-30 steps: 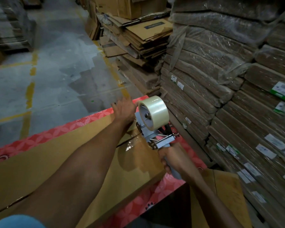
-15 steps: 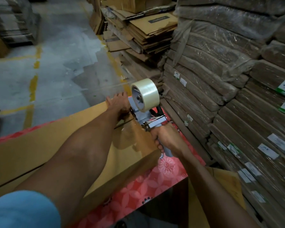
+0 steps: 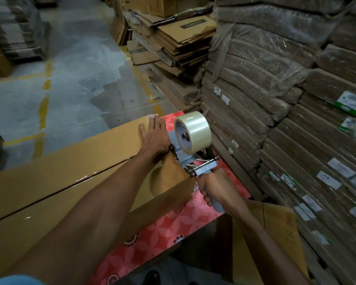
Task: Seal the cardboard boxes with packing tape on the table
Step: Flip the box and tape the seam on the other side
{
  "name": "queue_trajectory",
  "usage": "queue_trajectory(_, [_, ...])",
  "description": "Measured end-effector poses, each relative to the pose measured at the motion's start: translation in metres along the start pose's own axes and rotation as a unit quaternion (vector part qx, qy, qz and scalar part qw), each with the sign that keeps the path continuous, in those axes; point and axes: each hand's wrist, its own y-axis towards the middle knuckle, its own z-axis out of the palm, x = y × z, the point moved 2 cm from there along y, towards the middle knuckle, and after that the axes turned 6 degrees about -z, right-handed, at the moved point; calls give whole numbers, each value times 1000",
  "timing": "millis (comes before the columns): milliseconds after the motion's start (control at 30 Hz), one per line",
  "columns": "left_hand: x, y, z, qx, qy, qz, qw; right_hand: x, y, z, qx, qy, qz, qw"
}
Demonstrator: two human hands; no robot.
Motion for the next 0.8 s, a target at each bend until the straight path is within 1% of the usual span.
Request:
queue_trajectory(67, [3,4,-6,8,2,-6,1000,8,0,4,-7,-8,-23,1000])
queue_trajectory(167, [7,16,-12,13,-2,-23,1000,19,10,9,-23,1,-17,1000])
queue_trajectory(300, [14,27,-14,10,-6,-32,999,29,17,11,14,-23,-28,999])
queue_trajectory(367, [14,25,-13,1,-6,-29,1000,25,14,6,24,-43,-37,998])
queue_trajectory(433, [13,24,-13,-9,-20,-27,999,11,3,-4,25,-57,-24,998])
queue_trajectory(500, [13,26,-15,-3,-31,-34,999,-5,-12,-13,18,-26,-3,999])
queue_trajectory(567, [10,25,-18,-11,-19,-39,999,-13,-21,-17,15,-2,-3,1000])
queue_trajectory(600, [5,19,-21,-34,-13,-24,999,-15,-23,-18,14,4,-2,1000])
queue_trajectory(633, [-3,10,-23,-62,-17,11,998,-15,-23,-19,15,11,1,1000])
queue_trajectory(667, [-12,-1,-24,-77,-36,65,994,-14,-21,-19,17,18,3,1000])
queue_trajectory(700, [-21,-14,-25,-61,-56,119,989,-13,-20,-19,17,21,2,1000])
queue_trajectory(733, [-27,-25,-22,-20,-48,159,986,-13,-19,-20,15,19,-3,1000])
queue_trajectory(767, [-31,-33,-19,14,-21,184,983,-13,-20,-20,14,12,-7,1000])
queue_trajectory(800, [-30,-33,-14,20,18,196,980,-13,-20,-20,15,6,-12,1000])
